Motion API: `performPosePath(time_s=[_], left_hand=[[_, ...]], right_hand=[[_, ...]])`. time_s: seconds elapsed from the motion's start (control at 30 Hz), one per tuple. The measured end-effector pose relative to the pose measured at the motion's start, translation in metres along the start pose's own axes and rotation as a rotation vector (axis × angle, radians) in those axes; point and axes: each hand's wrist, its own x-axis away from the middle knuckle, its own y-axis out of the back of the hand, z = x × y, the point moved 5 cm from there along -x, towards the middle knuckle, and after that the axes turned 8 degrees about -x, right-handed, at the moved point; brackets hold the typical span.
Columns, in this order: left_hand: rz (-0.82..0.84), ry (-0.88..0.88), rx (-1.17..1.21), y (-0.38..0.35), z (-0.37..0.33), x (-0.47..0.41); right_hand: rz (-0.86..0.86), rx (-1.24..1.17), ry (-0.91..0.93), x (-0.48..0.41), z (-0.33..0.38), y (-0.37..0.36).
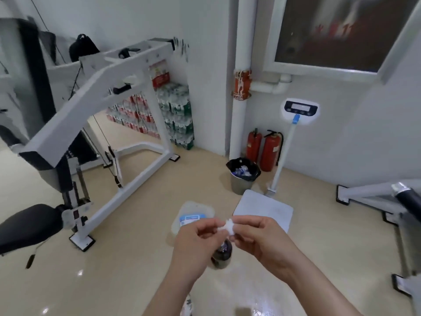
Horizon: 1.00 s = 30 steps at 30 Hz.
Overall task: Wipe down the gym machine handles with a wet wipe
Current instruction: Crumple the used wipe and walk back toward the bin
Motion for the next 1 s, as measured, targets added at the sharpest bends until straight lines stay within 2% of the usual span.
performPosePath(time_s=[0.17,0.27,0.43,0.63,0.73,0.9,1.0], left_hand=[[0.091,-0.048,-0.026,0.003,-0.019,-0.139],[0.139,-0.09,-0.108,-0.013,-0.036,-0.217],[0.363,-0.056,-0.115,-0.064,-0.062,-0.325],[0.347,-0.014,-0.089,-0.126,-0.096,-0.459],[0.273,0.031,-0.104,-0.156,-0.108,-0.527],[0.116,0.058,-0.133,-0.17,-0.12,-0.593],[0.082,0.05,-0.206,-0.165,-0.116,-0.613]], right_hand=[[-0.156,0.09,0.048,-0.107,0.033,-0.008],[-0.319,0.084,0.114,-0.164,0.065,-0.001],[-0.501,0.062,0.201,-0.25,0.113,0.026],[-0.614,0.303,0.309,-0.382,0.183,0.097],[-0.676,0.471,0.357,-0.463,0.22,0.144],[-0.56,0.677,0.187,-0.563,0.254,0.192],[-0.569,0.692,0.118,-0.593,0.254,0.223]])
